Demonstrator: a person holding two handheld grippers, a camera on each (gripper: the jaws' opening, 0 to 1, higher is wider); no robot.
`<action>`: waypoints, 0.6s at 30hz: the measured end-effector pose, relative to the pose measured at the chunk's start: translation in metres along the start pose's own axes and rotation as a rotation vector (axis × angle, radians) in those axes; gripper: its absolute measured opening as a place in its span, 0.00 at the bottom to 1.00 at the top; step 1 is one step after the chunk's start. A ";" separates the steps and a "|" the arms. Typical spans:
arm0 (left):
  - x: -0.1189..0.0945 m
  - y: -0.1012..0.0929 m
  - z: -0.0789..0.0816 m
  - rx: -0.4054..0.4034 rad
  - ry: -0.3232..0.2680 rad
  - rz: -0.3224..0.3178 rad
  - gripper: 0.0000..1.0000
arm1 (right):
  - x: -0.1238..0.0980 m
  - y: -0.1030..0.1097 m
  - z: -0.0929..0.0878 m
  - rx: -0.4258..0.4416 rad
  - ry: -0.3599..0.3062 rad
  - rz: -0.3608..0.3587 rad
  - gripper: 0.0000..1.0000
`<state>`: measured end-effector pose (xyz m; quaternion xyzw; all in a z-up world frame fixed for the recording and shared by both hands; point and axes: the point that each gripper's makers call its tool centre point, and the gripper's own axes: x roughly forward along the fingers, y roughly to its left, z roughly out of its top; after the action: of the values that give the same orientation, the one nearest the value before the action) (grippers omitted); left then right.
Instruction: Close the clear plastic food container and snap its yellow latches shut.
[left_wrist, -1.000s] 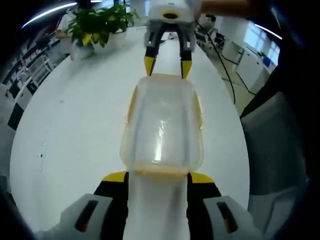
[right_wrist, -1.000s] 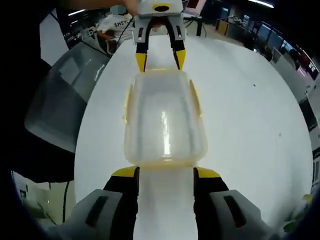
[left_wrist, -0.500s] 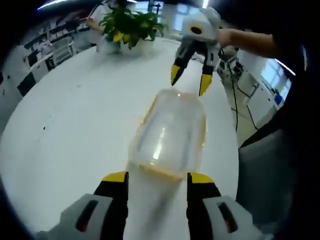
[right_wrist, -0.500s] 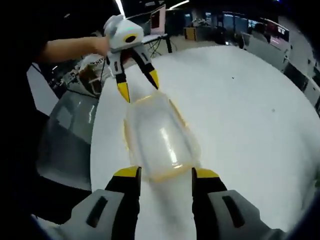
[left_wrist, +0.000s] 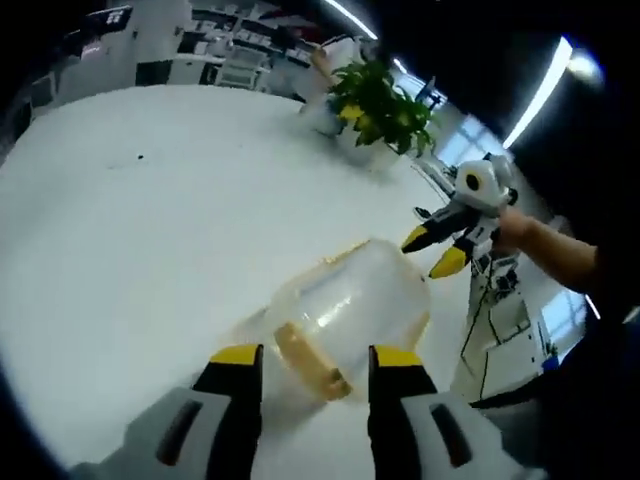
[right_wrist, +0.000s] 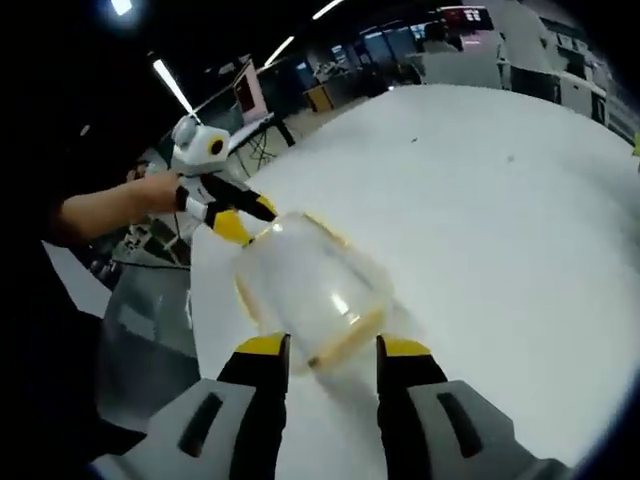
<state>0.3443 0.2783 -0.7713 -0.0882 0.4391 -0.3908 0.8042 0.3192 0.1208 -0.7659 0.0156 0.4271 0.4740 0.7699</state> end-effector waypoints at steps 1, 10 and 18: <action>0.000 0.000 0.001 -0.020 -0.013 0.010 0.36 | 0.001 0.000 -0.001 0.001 0.003 -0.004 0.33; 0.000 0.001 -0.005 -0.043 -0.012 0.063 0.27 | 0.004 0.000 -0.003 0.040 -0.011 -0.003 0.27; 0.003 0.003 -0.005 -0.046 -0.022 0.073 0.23 | 0.009 0.000 -0.003 0.031 0.003 0.018 0.23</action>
<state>0.3431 0.2791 -0.7780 -0.0948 0.4423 -0.3497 0.8204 0.3188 0.1264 -0.7730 0.0307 0.4352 0.4741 0.7647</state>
